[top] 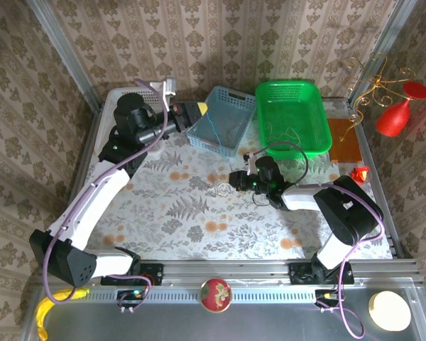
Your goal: Untangle the cables
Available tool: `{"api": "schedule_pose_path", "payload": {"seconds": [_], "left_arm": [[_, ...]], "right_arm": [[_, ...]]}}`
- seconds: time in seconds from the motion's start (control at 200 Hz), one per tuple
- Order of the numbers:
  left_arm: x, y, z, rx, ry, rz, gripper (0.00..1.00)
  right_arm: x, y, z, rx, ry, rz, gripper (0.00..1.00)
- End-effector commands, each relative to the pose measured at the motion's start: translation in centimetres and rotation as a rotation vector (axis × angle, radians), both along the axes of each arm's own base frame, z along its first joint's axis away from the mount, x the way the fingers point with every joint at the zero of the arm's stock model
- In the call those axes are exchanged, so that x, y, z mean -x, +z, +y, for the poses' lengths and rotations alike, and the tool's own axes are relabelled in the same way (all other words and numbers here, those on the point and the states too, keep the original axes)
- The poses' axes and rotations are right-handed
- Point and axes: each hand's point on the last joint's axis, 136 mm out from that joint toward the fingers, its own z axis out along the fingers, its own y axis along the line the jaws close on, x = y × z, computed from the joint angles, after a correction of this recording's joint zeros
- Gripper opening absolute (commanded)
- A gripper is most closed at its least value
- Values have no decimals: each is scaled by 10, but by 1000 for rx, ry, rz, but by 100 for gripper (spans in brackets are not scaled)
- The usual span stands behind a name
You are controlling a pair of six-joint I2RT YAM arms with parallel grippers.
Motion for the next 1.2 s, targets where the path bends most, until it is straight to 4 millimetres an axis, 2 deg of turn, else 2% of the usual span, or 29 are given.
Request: {"api": "schedule_pose_path", "payload": {"seconds": [0.0,0.375,0.57,0.705,0.995,1.19], "left_arm": [[6,41,9,57,-14,-77,0],[-11,90,63,83,111,-167,0],[-25,99,99,77,200,-178,0],[-41,85,128,53,288,-154,0],[-92,27,187,-58,476,-92,0],[-126,-12,213,-111,528,-48,0]], "right_arm": [[0,-14,-6,33,-39,19,15],[2,-30,-18,95,-82,50,14],[4,-29,-21,105,-87,58,14],[4,-17,-19,103,-76,53,18],[9,18,-20,112,-54,29,38],[11,39,-19,118,-35,19,48]]}}
